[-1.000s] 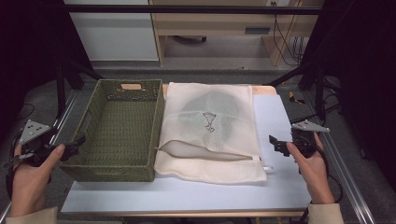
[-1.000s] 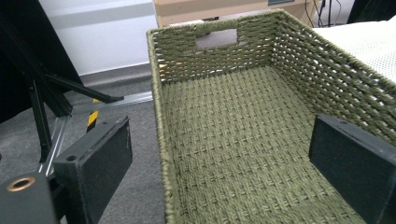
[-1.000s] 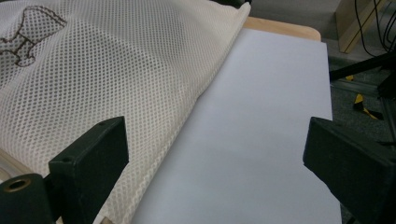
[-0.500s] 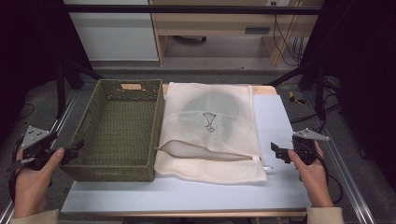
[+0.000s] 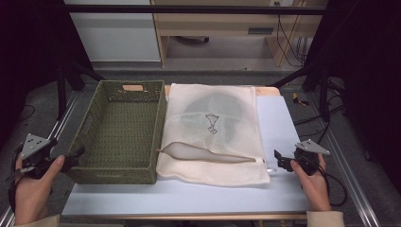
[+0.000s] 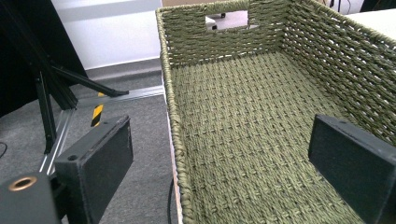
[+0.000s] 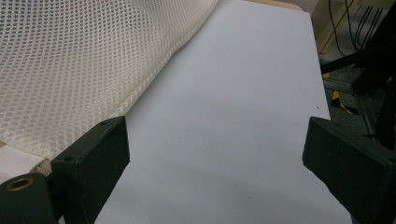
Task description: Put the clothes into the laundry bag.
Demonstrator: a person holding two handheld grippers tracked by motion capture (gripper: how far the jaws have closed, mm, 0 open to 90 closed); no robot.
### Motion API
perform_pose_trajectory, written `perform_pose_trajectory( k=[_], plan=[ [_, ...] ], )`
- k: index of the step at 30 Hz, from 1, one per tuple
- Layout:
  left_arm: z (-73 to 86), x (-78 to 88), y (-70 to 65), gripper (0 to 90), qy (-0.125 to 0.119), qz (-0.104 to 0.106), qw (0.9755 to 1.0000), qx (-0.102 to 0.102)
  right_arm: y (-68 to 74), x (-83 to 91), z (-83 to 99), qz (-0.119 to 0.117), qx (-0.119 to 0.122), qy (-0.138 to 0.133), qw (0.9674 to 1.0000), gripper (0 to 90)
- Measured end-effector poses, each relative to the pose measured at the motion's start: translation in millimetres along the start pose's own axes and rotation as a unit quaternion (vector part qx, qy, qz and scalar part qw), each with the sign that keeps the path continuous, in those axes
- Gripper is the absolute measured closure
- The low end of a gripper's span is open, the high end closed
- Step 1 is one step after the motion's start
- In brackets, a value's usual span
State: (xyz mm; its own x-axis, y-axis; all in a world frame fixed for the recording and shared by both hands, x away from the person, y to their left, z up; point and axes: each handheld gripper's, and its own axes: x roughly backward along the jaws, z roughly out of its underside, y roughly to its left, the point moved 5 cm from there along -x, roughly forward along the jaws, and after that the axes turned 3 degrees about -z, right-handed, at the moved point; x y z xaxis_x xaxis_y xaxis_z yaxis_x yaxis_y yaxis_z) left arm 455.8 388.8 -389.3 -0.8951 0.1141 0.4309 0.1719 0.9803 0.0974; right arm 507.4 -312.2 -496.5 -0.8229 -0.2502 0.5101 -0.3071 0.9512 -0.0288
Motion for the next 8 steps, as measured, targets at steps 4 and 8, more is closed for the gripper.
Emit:
perform_pose_trajectory(
  k=[4,8],
  plan=[
    [0.2,3.9,0.1,6.6,-0.007,-0.003,1.0,0.004,1.9,-0.2,2.3,0.001,0.007,-0.001,1.0,7.4],
    [-0.8,5.2,-0.9,6.7,-0.009,-0.002,1.0,0.001,2.1,0.3,0.9,0.012,0.012,-0.011,0.9998,6.8]
  ],
)
